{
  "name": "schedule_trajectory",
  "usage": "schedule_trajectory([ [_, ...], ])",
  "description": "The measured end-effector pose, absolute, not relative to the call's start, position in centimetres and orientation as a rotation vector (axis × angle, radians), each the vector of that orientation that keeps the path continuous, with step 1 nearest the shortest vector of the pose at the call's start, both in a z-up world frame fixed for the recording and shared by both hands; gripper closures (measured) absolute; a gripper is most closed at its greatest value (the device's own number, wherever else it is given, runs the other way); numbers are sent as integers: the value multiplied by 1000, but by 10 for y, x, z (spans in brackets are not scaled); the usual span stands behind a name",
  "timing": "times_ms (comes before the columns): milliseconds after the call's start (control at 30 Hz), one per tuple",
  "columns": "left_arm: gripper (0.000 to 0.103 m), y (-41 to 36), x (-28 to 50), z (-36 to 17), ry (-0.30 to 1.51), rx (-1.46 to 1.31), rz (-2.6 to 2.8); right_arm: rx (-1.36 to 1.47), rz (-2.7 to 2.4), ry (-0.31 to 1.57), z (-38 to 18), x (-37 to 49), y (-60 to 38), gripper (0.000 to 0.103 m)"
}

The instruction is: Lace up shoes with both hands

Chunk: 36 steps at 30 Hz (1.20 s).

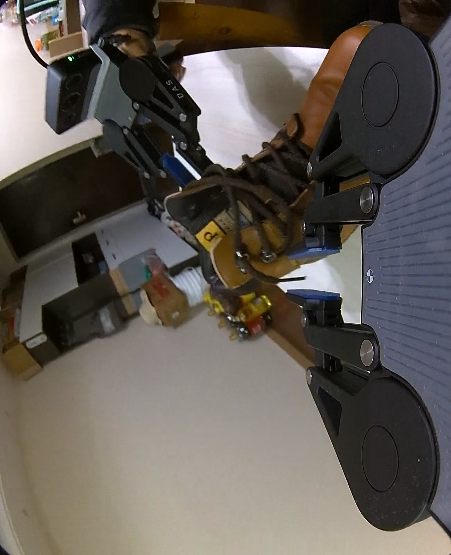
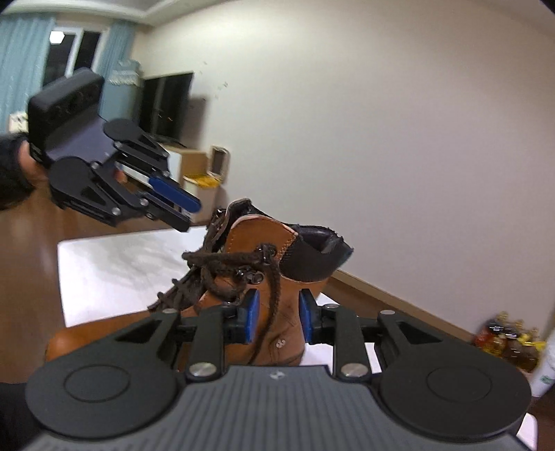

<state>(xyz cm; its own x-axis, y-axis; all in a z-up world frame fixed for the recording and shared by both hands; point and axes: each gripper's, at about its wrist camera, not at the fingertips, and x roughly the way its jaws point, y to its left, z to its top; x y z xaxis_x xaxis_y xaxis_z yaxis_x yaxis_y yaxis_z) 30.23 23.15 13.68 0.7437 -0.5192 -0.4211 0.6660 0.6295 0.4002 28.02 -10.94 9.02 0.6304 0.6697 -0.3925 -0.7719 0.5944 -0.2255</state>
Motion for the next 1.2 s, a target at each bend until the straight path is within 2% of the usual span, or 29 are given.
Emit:
schedule_trajectory([
  [300, 80, 223, 330, 138, 290, 671, -780, -307, 887, 313, 82, 300, -121, 77],
  [367, 81, 221, 335, 139, 286, 686, -797, -284, 903, 322, 82, 303, -122, 80],
  [400, 95, 222, 336, 140, 282, 684, -817, -267, 916, 331, 81, 306, -122, 82],
  [433, 100, 221, 338, 142, 280, 682, -835, -258, 924, 338, 81, 309, -123, 87],
  [500, 100, 219, 338, 148, 272, 690, -841, -238, 958, 368, 83, 313, -121, 100],
  [633, 101, 218, 342, 145, 268, 692, -765, -292, 857, 354, 86, 305, -117, 101],
  [700, 101, 223, 347, 126, 338, 667, -723, -293, 763, 355, 83, 303, -122, 102],
  [833, 101, 230, 334, 100, 400, 630, -748, -306, 743, 443, 62, 290, -125, 102],
  [1200, 101, 236, 326, 97, 398, 530, -719, -186, 862, 590, 56, 266, -122, 101],
])
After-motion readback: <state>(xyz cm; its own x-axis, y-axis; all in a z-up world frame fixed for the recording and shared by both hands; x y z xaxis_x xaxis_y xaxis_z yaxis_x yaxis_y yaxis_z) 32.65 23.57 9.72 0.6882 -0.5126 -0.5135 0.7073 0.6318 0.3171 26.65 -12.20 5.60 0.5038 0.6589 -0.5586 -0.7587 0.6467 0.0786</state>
